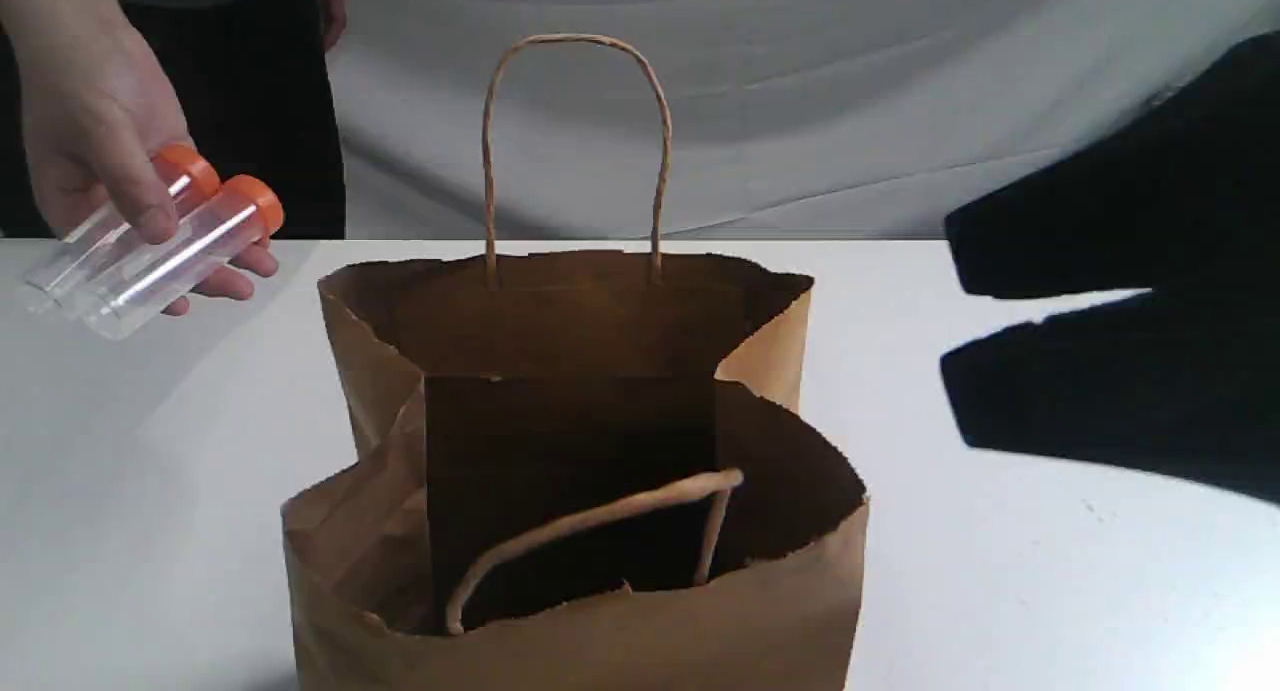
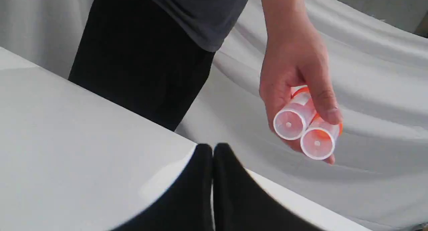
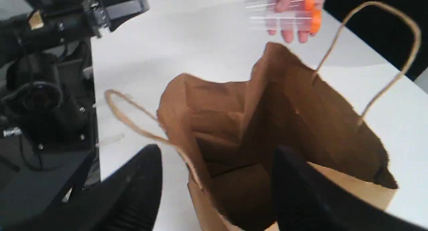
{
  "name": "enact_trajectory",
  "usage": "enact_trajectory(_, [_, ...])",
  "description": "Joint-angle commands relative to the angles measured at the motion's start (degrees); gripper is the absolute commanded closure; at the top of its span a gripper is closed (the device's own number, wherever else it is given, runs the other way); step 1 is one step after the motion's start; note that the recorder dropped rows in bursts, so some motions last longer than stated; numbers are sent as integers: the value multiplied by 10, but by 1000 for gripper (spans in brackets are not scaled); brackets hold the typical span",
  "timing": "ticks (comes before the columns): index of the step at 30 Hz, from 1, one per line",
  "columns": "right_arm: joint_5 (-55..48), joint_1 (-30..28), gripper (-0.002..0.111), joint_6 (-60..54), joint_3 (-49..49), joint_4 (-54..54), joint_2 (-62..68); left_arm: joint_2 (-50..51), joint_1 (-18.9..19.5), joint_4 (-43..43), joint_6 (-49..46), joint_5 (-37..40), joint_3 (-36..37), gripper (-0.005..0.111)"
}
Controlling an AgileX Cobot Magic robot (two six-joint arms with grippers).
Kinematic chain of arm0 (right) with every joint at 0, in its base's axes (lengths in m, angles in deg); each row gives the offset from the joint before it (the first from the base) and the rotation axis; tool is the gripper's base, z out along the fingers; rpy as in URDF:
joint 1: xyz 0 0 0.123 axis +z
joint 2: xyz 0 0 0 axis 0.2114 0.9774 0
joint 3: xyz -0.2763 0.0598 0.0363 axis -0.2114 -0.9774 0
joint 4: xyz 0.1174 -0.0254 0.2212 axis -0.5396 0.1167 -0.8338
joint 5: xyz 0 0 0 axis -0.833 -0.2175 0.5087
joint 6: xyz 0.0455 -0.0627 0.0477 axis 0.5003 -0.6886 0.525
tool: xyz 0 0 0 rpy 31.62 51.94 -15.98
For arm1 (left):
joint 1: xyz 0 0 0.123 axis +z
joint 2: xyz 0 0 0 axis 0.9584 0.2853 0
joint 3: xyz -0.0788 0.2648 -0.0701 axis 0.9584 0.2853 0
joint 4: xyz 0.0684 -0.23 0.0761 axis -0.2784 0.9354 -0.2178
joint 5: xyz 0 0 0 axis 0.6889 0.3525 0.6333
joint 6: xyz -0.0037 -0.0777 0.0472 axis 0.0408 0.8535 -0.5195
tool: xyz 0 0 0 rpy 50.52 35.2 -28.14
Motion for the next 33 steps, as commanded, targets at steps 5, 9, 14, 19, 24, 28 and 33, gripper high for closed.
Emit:
enact_trajectory(5, [40, 103, 58, 17, 2, 34, 27, -2, 1, 2, 5, -2, 3, 107])
enact_trajectory(9, [103, 145, 58, 18, 2, 55, 53, -2, 1, 2, 4, -2, 3, 107])
enact_trajectory(14, [130, 167, 58, 18, 2, 57, 84, -2, 1, 2, 4, -2, 3, 107])
enact_trajectory(19, [126, 183, 58, 18, 2, 57, 113, -2, 1, 2, 4, -6, 3, 107])
enact_trajectory(24, [130, 189, 72, 18, 2, 53, 126, -2, 1, 2, 4, -7, 3, 107])
enact_trajectory(28, [130, 189, 108, 19, 2, 53, 126, -2, 1, 2, 4, 10, 3, 107])
enact_trajectory(33, [133, 189, 108, 30, 2, 58, 126, -2, 1, 1, -32, 76, -89, 107])
